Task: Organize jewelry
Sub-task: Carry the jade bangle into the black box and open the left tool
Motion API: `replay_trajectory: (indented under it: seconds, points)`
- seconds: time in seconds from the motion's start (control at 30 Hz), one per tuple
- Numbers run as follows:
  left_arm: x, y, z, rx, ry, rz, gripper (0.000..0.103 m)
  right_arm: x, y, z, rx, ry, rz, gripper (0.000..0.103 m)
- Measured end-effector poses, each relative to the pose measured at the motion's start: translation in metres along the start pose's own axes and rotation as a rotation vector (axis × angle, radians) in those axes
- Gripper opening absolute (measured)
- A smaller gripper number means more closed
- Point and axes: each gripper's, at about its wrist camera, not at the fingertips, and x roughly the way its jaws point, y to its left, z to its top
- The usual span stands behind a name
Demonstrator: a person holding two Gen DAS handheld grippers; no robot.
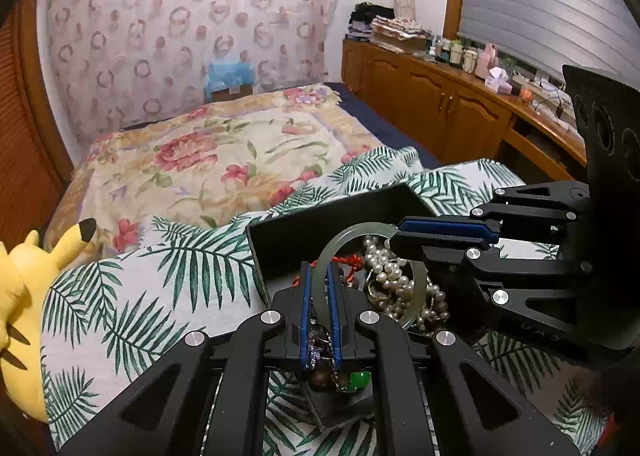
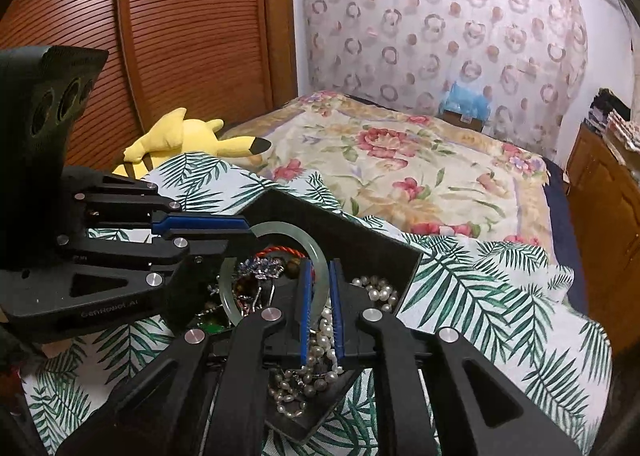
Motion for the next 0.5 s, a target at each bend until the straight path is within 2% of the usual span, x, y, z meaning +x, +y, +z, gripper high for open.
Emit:
replay_trajectory:
  seconds: [0.2, 0.27, 0.3, 0.5]
  points:
    - [0.0011, -0.0012, 0.0006, 0.005, 0.002, 0.003, 0.007, 0.0029, -0.0006, -0.0026, 0.005, -0.010, 0.005, 0.012]
    - [-0.0002, -0.0013, 0.0016, 0.008, -0.004, 0.010, 0.007, 0.0019, -0.0013, -0.0038, 0.001, -0.019, 0.000, 0.022]
    - [-0.0002, -0.0003, 0.0030, 0.005, -0.004, 0.010, 0.007, -0.0004, -0.0036, -0.0042, 0.003, -0.024, 0.000, 0.033]
    - [0.0008, 0.0025, 0.0087, -0.003, -0.012, 0.027, 0.003, -0.0040, -0.0077, -0.0044, 0.008, -0.037, -0.005, 0.035]
